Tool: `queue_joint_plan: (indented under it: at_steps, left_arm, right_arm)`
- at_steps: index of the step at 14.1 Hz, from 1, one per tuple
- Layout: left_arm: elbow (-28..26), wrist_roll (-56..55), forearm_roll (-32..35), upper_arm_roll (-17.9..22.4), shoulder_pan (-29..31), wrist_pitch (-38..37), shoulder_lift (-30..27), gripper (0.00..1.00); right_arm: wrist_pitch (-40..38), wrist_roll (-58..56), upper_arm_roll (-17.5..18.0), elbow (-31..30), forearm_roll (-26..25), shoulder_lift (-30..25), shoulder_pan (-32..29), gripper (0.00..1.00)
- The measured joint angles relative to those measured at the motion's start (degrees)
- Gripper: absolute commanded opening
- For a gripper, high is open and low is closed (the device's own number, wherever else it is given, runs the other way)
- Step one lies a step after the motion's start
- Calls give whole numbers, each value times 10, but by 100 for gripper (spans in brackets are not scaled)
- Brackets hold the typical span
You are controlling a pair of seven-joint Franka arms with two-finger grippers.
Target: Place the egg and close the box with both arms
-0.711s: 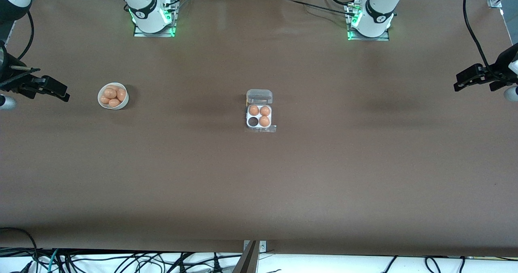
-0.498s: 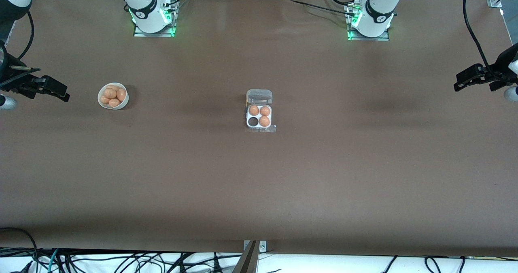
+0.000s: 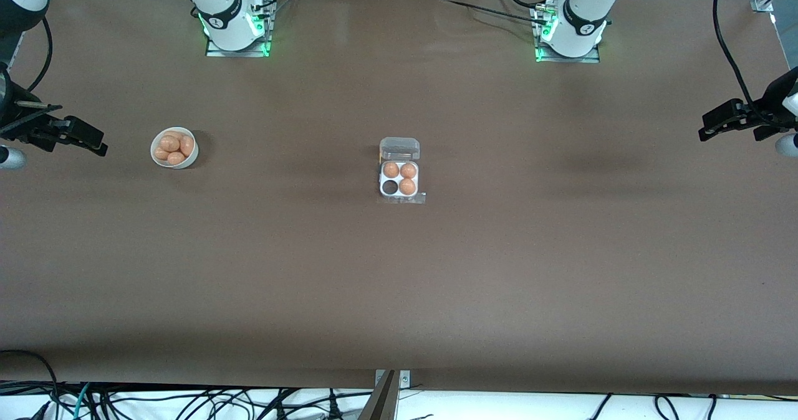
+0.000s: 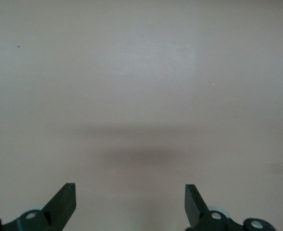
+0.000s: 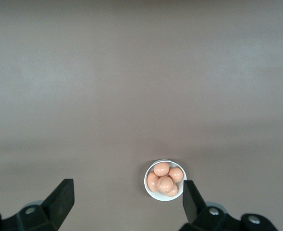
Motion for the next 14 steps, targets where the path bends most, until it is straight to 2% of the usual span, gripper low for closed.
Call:
queue_joint_plan:
  at_steps: [14]
  left_arm:
    - [0,0,0,1,2,0,8,100]
  right_arm:
    - [-2,0,0,0,0,0,0,100]
